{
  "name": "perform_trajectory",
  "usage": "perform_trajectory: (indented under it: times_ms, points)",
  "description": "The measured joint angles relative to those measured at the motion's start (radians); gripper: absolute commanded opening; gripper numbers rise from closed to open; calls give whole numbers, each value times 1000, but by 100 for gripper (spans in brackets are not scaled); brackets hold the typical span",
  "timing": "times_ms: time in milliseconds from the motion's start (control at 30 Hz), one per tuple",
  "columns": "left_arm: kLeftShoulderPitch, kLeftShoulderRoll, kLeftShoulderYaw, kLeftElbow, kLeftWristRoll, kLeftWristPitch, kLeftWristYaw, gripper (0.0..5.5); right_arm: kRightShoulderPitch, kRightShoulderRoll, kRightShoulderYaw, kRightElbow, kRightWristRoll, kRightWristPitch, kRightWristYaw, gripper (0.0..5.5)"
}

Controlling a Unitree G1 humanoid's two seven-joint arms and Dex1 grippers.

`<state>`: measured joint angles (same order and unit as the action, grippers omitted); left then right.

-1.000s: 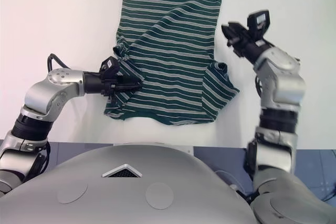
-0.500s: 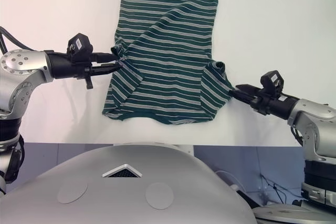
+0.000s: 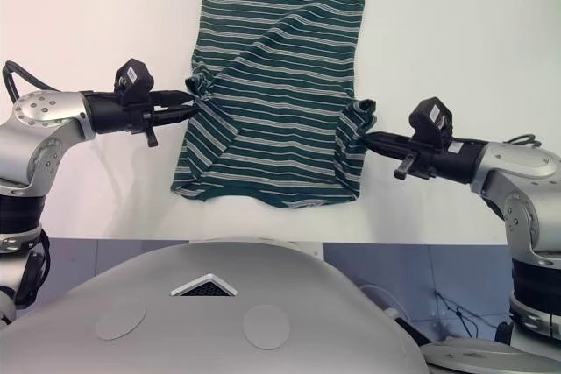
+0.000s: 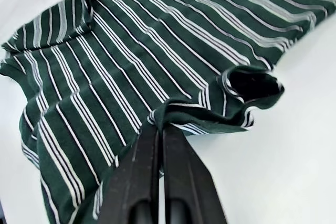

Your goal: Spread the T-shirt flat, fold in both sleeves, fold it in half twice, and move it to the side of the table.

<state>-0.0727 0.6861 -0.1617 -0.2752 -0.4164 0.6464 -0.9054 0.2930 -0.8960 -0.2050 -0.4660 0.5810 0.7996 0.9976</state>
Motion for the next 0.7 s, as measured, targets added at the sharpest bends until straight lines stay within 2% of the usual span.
perform_trajectory:
  times_ms: [67,133,200,233,267,367,467,533,600,700]
  points:
    - [-4,-6,-5,7,1,-1,-1,132,-57,11,87,-21,-4,5,-8,2]
    - [-20,-12,-14,20,8,-4,-2,132,-168,102,249,2,-70,0,-62,2]
    - [-24,-14,-21,30,19,-11,-6,132,-223,171,375,34,-145,-10,-120,52]
    - [-24,-14,-21,30,23,-20,-9,153,-227,190,431,43,-174,-18,-137,71]
    - [-23,-14,-21,30,28,-21,-7,164,-226,194,447,43,-194,-25,-150,86]
    - [-3,-5,-6,5,38,-49,1,220,-170,195,440,-13,-213,-79,-170,145]
    - [37,136,-1,-51,79,-132,-105,277,-87,92,332,-103,-238,-191,-141,206]
    - [63,246,-16,-62,177,-298,-185,309,-48,-2,264,-118,-327,-373,-100,234]
    - [99,309,-41,-27,288,-509,-215,337,25,-81,248,-79,-458,-619,-77,234]
    - [120,324,-79,60,392,-730,-215,337,123,-151,251,54,-638,-967,-106,234]
